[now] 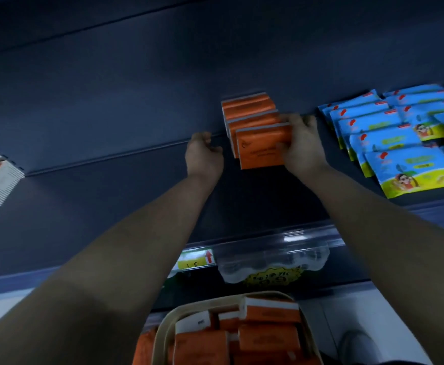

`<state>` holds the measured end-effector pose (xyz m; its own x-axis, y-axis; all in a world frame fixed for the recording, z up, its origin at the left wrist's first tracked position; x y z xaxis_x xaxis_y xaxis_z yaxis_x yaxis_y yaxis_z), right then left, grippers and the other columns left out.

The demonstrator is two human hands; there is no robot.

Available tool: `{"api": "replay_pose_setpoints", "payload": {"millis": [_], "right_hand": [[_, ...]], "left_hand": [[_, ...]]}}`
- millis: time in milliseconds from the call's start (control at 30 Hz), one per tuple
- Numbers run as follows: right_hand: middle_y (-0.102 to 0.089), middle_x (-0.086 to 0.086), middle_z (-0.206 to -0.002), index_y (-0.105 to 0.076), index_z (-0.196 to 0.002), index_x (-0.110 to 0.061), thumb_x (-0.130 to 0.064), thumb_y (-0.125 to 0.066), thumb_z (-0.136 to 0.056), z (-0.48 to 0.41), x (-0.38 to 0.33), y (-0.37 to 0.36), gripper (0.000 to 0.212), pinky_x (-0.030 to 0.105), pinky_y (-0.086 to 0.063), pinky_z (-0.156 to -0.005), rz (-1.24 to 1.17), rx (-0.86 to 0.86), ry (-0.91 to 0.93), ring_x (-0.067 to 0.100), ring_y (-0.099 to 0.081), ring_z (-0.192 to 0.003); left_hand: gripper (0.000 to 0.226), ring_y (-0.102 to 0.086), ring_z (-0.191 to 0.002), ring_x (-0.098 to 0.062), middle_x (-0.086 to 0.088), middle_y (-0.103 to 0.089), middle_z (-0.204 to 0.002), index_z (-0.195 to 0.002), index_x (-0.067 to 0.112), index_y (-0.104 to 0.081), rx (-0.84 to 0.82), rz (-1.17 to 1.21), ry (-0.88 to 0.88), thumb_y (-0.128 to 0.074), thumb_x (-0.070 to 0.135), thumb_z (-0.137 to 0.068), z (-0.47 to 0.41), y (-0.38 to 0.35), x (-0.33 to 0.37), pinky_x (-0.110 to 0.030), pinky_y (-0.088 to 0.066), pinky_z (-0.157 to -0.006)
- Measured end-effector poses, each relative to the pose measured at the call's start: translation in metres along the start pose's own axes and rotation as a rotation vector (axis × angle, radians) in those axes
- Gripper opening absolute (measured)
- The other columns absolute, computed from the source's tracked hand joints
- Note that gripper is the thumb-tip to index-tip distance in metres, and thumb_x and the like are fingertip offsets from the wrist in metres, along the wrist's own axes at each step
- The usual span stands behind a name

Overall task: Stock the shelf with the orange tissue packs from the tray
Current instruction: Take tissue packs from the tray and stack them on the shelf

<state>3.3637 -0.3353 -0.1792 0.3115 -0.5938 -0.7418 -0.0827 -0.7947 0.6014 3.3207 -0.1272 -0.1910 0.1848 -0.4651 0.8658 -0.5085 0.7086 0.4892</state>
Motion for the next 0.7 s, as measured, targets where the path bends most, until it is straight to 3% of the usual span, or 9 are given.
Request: {"api": "replay_pose_setpoints", "payload": {"millis": [167,267,400,467,567,700], "right_hand": [[-0.038,0.013,-0.139,-0.036,-0.143,-0.020,0.004,-0.051,-0.085,-0.008,-0.003,-0.011,0.065,0.019,-0.029,-0.094,-0.015,0.006,0.033,0.025,-0.044,-0.123],[-0.042,0.018,-0.141,-0.032,-0.147,-0.015,0.004,-0.046,-0.087,-0.012,-0.005,-0.023,0.065,0.029,-0.033,-0.104,0.007,-0.014,0.058,0.029,-0.043,-0.128],[-0.031,0.019,-0.151,-0.028,-0.149,-0.015,0.005,-0.044,-0.087,-0.015,0.000,-0.031,0.067,0.033,-0.029,-0.113,0.042,-0.033,0.047,0.029,-0.033,-0.138],[-0.024,0.019,-0.154,-0.024,-0.150,-0.016,0.003,-0.048,-0.087,-0.014,0.000,-0.029,0.070,0.030,-0.024,-0.112,0.051,-0.056,0.037,0.028,-0.027,-0.141],[-0.016,0.018,-0.157,-0.022,-0.150,-0.019,-0.001,-0.052,-0.088,-0.007,-0.003,-0.021,0.071,0.029,-0.026,-0.108,0.063,-0.099,-0.001,0.027,-0.024,-0.142],[-0.034,0.017,-0.143,-0.036,-0.141,-0.014,-0.002,-0.052,-0.086,0.013,-0.005,-0.005,0.059,0.036,-0.039,-0.098,0.115,-0.037,-0.006,0.035,-0.043,-0.125]], "left_hand": [[0.040,-0.058,-0.095,-0.010,-0.003,-0.056,-0.120,-0.130,0.007,-0.049,-0.029,-0.013,-0.037,-0.053,0.003,-0.091,0.001,-0.007,0.012,-0.018,-0.044,-0.080],[0.046,-0.053,-0.117,-0.019,-0.009,-0.053,-0.132,-0.135,0.004,-0.046,-0.068,-0.033,-0.050,-0.056,0.009,-0.090,0.003,-0.011,0.016,-0.025,-0.044,-0.098],[0.046,-0.051,-0.121,-0.020,-0.009,-0.051,-0.133,-0.135,0.004,-0.044,-0.093,-0.018,-0.034,-0.055,0.010,-0.091,0.004,-0.014,0.012,-0.022,-0.042,-0.099],[0.044,-0.052,-0.120,-0.019,-0.008,-0.053,-0.132,-0.134,0.005,-0.046,-0.074,-0.037,-0.032,-0.052,0.005,-0.091,0.002,-0.012,0.009,-0.021,-0.041,-0.098],[0.042,-0.054,-0.116,-0.018,-0.008,-0.055,-0.129,-0.132,0.006,-0.049,-0.055,-0.068,-0.024,-0.048,-0.001,-0.090,0.002,-0.006,0.004,-0.031,-0.044,-0.102],[0.040,-0.054,-0.116,-0.018,-0.007,-0.056,-0.127,-0.130,0.006,-0.051,-0.052,-0.108,-0.066,-0.047,-0.002,-0.090,0.014,0.007,0.007,-0.031,-0.046,-0.100]]}}
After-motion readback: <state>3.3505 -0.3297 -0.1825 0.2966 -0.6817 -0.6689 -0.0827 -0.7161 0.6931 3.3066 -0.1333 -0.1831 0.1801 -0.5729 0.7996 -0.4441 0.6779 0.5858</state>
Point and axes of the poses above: each hand's wrist, its own z-axis away from the middle knuckle, its own y-axis out of the back of the hand, x = y × z, the point moved 6 cm from there along -z, towards the middle knuckle
